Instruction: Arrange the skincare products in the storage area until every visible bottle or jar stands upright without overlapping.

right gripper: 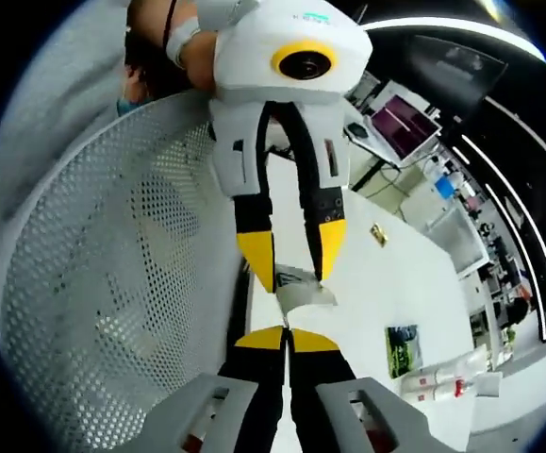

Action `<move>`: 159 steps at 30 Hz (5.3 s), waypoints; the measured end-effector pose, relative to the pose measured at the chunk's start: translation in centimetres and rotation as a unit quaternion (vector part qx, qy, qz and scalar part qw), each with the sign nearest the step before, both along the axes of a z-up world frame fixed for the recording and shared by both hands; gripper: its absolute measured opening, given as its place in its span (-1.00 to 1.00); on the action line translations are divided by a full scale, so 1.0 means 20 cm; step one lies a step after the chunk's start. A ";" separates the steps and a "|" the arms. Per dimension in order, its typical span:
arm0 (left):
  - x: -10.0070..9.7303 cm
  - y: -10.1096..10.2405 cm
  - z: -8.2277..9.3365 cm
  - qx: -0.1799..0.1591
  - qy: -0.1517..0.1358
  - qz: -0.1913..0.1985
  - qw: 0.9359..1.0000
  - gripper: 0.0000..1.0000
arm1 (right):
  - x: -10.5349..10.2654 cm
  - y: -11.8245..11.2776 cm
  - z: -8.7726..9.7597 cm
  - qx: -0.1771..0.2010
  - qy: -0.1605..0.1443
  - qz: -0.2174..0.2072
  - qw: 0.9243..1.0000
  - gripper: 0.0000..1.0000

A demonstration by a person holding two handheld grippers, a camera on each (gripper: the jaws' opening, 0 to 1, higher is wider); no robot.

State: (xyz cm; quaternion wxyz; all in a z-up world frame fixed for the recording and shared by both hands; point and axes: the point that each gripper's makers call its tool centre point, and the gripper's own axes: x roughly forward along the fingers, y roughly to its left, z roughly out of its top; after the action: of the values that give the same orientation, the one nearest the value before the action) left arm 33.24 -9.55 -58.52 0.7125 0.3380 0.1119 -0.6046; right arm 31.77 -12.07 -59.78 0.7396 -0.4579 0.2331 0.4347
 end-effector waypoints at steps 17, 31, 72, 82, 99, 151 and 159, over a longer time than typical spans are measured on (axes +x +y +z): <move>-0.03 -0.04 0.03 -0.018 -0.022 -0.019 0.999 -0.40 | -0.04 0.03 0.04 -0.048 0.001 0.064 0.997 -1.00; -0.01 0.01 0.00 0.006 -0.006 -0.006 1.000 -1.00 | 0.01 0.07 0.14 0.000 0.018 0.039 0.999 -1.00; 0.09 0.06 0.01 -0.010 0.023 0.057 0.998 -1.00 | 0.08 0.15 0.27 0.125 0.090 0.017 0.988 -1.00; 0.07 0.03 0.09 -0.044 -0.006 0.038 0.998 -1.00 | 0.15 0.02 0.31 0.183 0.090 -0.032 0.978 -0.74; 0.02 -0.01 0.23 -0.141 0.093 0.040 0.985 -1.00 | 0.11 0.08 0.47 0.358 0.196 -0.015 0.913 -1.00; 0.36 0.22 0.03 -0.058 0.087 0.247 0.963 -1.00 | 1.16 0.10 0.44 0.456 0.342 -0.209 0.795 -1.00; 0.35 0.24 -0.04 -0.018 0.075 0.247 0.966 -0.99 | 1.48 0.08 0.33 0.443 0.340 -0.279 0.781 -1.00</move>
State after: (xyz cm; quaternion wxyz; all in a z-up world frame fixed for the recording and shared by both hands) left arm 40.33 -4.74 -59.26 0.8353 0.2411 0.2340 -0.4352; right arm 61.41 -10.39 -53.21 0.8225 0.1826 0.3688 0.3926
